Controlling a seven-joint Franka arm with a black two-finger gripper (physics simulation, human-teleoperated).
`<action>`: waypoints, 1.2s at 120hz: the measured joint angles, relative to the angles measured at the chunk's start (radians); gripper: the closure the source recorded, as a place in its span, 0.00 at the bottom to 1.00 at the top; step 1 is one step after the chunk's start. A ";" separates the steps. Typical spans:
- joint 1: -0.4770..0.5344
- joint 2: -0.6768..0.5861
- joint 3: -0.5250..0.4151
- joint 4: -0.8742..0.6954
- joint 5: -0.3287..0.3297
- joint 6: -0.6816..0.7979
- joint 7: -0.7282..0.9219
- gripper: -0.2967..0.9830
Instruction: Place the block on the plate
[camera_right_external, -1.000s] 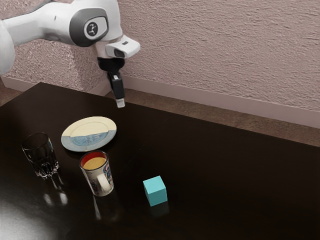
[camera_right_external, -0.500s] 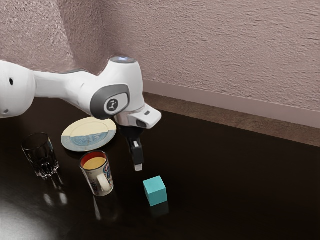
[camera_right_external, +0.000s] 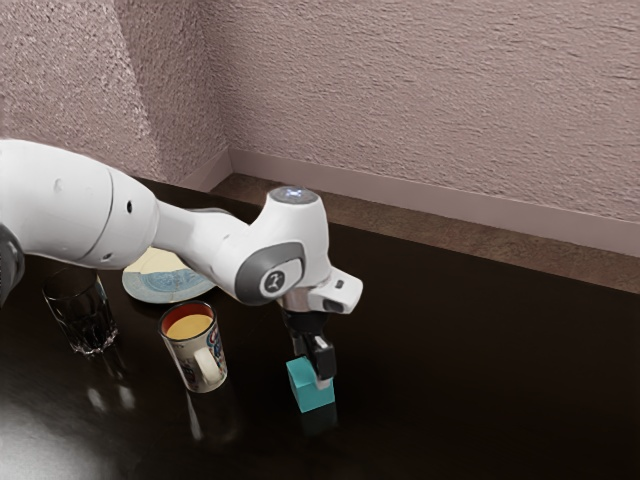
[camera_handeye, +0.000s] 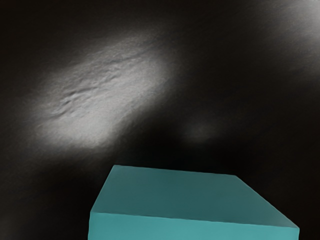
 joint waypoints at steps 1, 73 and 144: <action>0.000 0.002 0.000 0.000 0.000 0.002 -0.002 0.23; -0.025 0.070 0.001 0.002 0.001 0.070 -0.094 0.29; 0.025 -0.113 0.002 0.002 0.049 -0.105 -0.086 0.51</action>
